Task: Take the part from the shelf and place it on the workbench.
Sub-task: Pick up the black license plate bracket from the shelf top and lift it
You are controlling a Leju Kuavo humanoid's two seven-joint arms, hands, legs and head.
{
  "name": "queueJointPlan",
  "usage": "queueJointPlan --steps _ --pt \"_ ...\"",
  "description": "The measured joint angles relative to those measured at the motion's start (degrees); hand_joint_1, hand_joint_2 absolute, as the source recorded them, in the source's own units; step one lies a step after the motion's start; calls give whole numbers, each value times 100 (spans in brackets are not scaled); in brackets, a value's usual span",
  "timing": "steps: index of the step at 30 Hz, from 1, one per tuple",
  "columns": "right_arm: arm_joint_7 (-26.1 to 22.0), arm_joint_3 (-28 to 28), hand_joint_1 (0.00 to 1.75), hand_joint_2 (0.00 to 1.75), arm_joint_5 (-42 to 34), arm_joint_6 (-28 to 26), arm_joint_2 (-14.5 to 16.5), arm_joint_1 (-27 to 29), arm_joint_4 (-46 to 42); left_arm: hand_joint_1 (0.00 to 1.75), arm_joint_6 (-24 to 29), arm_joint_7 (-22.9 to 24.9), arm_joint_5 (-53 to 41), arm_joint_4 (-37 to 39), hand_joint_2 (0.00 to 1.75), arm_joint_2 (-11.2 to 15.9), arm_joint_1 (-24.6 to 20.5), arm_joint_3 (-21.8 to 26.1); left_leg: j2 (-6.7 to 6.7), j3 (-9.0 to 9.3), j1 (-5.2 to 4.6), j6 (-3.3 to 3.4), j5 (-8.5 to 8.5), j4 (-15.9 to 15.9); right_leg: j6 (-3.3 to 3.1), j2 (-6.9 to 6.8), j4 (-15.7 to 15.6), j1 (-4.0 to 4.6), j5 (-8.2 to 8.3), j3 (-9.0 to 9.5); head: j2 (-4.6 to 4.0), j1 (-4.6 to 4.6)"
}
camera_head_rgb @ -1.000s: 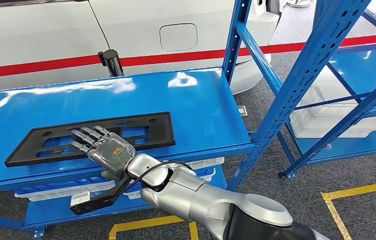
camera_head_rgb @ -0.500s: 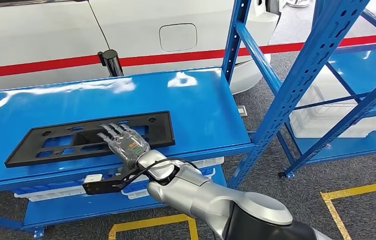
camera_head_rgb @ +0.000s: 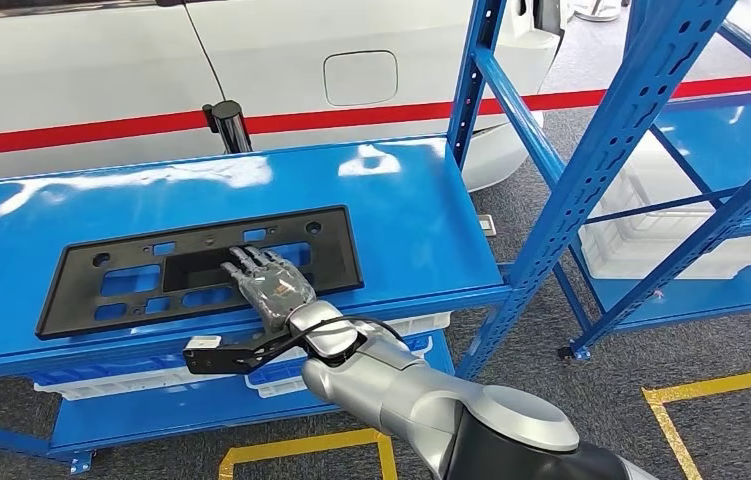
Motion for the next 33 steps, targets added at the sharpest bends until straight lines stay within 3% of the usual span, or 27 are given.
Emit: queueJointPlan --steps 10,18,33 --pt "-342 -140 0 175 -186 -402 17 0 -37 0 59 18 -40 0 0 -5 3 16 -7 -19 -3 10 12 1 9 -12 1 -1 9 -8 0 0" --pt "-439 -213 0 175 -27 -956 4 -232 -580 0 98 11 -71 0 0 -15 13 46 4 -24 5 9 12 0 8 -9 1 0 12 -21 0 0" --pt "-463 -297 0 175 84 -986 -11 -393 -1044 0 101 -10 -89 0 0 -23 18 55 4 -29 2 0 3 0 7 -9 1 0 7 -23 0 0"
